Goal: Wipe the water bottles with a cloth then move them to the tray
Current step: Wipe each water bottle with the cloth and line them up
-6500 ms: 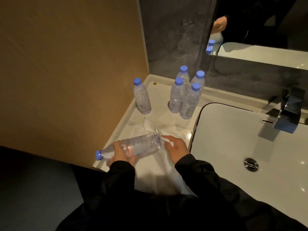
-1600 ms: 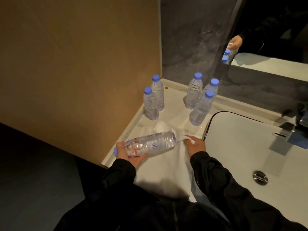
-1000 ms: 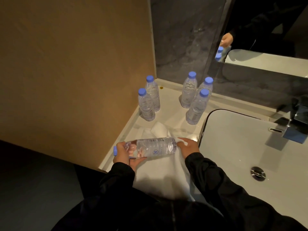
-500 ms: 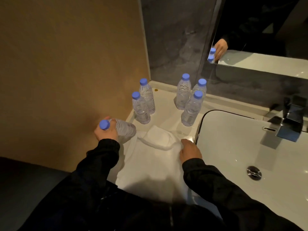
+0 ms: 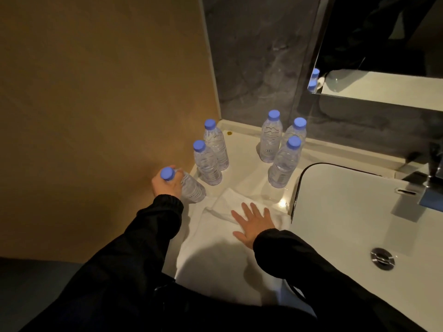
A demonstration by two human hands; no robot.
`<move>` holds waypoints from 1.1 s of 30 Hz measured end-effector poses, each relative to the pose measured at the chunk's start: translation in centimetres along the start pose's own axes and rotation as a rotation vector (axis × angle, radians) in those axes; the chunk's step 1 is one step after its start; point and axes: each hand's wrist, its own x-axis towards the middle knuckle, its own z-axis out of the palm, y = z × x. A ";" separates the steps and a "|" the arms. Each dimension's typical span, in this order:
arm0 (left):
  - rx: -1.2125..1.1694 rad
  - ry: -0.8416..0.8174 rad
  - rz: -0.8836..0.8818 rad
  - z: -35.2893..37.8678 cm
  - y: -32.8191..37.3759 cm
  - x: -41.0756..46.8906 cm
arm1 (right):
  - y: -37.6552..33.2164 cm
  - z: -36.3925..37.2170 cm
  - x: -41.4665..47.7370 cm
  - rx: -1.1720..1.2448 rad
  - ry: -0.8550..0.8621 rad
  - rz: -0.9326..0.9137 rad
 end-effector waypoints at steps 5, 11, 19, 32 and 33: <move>0.012 -0.041 -0.020 -0.2 -0.5 0.5 | -1.0 0.4 -0.9 0.047 -0.015 0.106; 0.055 -0.076 0.008 -0.1 -0.9 0.5 | -1.7 0.9 -2.5 0.040 -0.045 0.221; -0.007 -0.143 0.047 2.0 0.5 0.3 | -1.9 -1.5 -0.7 0.306 -0.130 0.344; 0.055 -0.191 0.063 2.9 1.3 -0.6 | 1.6 -2.9 -0.5 0.446 0.027 0.422; 0.048 -0.168 0.075 2.8 1.5 -0.9 | 1.6 -2.9 -0.5 0.444 0.026 0.413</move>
